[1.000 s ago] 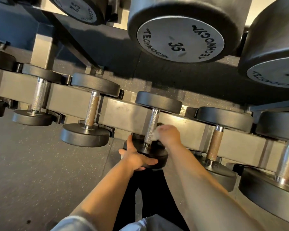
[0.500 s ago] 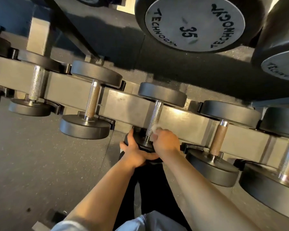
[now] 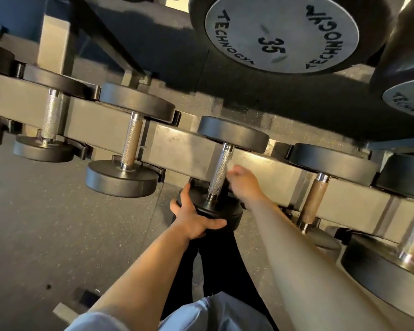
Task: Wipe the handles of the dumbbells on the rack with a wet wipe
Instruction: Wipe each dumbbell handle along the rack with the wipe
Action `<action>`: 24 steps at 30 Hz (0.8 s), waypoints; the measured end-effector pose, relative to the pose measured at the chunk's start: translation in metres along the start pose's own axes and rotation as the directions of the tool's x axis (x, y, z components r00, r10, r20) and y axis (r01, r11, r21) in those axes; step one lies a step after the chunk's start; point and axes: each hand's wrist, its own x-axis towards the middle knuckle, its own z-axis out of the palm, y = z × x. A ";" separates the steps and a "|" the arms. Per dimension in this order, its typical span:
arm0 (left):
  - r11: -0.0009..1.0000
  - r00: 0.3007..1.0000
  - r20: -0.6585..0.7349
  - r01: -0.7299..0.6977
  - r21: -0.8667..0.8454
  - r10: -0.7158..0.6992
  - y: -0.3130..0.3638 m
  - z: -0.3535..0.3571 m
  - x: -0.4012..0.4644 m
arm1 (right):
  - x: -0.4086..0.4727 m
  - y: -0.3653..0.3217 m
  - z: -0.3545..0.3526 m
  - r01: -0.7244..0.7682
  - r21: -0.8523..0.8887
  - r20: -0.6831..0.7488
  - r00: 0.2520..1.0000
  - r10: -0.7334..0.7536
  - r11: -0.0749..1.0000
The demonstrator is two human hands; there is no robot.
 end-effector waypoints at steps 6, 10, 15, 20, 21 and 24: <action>0.971 0.999 0.025 0.013 0.240 -0.020 0.006 -0.004 -0.001 | -0.030 0.016 0.007 0.052 -0.522 0.054 0.998 -0.028 0.852; 0.989 0.997 0.034 -0.067 0.129 0.063 0.011 -0.027 -0.005 | -0.041 -0.015 -0.008 0.074 -0.382 -0.031 0.995 -0.092 0.921; 0.967 0.932 -0.260 -0.231 0.107 0.252 0.014 -0.103 -0.024 | -0.052 -0.070 0.025 0.136 -0.223 -0.027 0.989 -0.145 0.965; 0.949 0.916 -0.346 -0.271 -0.160 0.203 0.014 -0.192 -0.027 | -0.056 -0.126 0.086 0.107 -0.130 0.041 0.994 -0.102 0.986; 0.944 0.918 -0.333 -0.283 -0.173 0.214 0.015 -0.208 -0.027 | -0.057 -0.136 0.096 0.078 -0.104 0.066 0.995 -0.071 0.992; 0.947 0.936 -0.265 -0.280 -0.158 0.233 0.020 -0.247 -0.028 | -0.064 -0.163 0.123 -0.035 -0.103 0.079 0.996 0.043 0.994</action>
